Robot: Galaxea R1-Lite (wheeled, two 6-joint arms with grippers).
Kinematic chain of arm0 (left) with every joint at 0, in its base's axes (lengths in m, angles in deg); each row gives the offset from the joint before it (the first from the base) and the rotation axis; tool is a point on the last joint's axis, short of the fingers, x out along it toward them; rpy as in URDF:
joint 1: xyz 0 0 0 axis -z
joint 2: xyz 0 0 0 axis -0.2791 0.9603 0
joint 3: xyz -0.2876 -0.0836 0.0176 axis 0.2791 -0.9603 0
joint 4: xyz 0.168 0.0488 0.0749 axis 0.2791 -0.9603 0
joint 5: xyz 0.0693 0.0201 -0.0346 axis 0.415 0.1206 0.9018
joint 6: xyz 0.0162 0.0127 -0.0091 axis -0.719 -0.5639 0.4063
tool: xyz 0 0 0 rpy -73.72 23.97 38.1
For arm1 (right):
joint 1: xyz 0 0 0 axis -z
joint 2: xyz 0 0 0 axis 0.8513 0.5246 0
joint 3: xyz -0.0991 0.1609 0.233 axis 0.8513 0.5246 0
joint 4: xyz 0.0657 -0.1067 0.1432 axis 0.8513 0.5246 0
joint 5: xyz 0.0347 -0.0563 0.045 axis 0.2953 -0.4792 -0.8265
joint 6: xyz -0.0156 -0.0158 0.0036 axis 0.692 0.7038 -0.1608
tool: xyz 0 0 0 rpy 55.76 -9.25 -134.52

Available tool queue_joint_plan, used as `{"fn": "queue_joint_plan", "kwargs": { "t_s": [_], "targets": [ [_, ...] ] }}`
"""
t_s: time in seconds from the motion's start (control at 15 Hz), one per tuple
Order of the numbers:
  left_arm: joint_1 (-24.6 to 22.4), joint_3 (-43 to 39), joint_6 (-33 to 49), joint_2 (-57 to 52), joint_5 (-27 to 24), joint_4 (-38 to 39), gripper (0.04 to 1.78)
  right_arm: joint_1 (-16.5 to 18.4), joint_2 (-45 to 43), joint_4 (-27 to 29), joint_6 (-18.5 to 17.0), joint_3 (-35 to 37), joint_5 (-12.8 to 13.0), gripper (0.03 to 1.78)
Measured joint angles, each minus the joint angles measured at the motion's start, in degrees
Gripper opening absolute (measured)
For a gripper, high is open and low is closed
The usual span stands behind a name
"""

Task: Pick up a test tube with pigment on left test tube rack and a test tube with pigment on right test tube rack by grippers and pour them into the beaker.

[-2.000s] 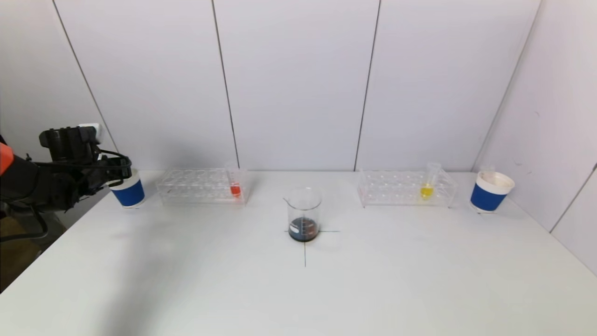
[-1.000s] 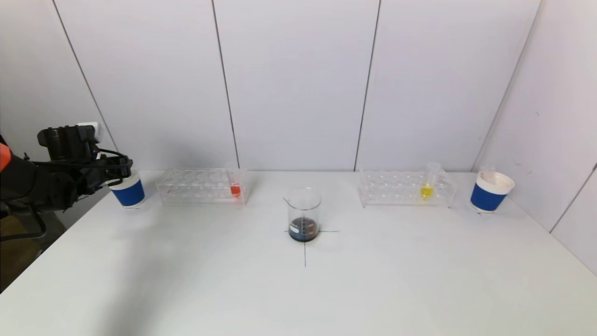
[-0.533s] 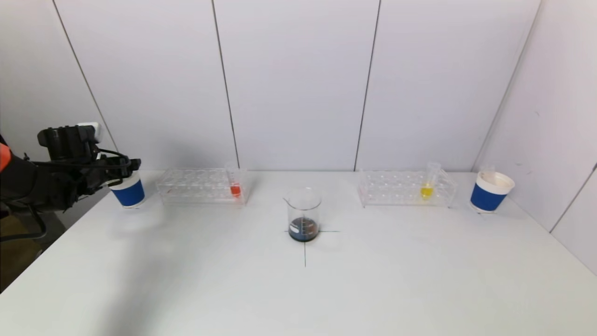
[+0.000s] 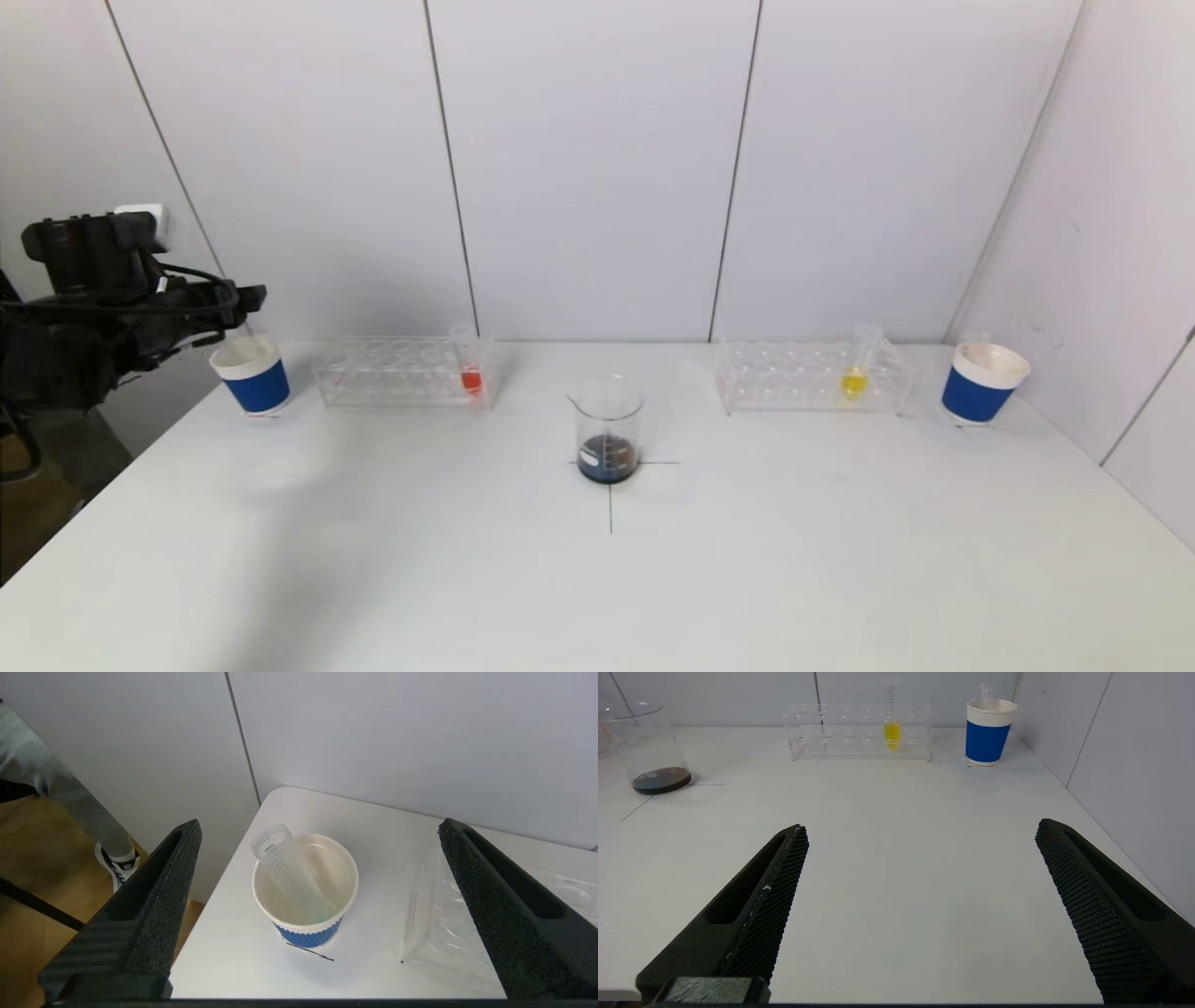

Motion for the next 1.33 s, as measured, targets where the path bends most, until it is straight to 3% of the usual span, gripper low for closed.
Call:
{"fn": "queue_joint_plan", "kwargs": {
  "t_s": [0.6,1.0,1.33],
  "targets": [
    [4.88,-20.57,0.24,-34.6,-4.57,-3.91,1.76,0.0,0.0,-0.02,0.0,0.0,0.02,1.77],
    [8.83,-29.53,0.22,-62.11,-5.91,-19.41,1.76,-0.05,0.0,-0.02,0.02,0.0,0.0,1.77],
    [13.29,-34.71,-0.48,-83.14,-3.21,-34.73,1.76,-0.05,0.0,-0.02,0.02,0.0,0.0,1.77]
  ]
}}
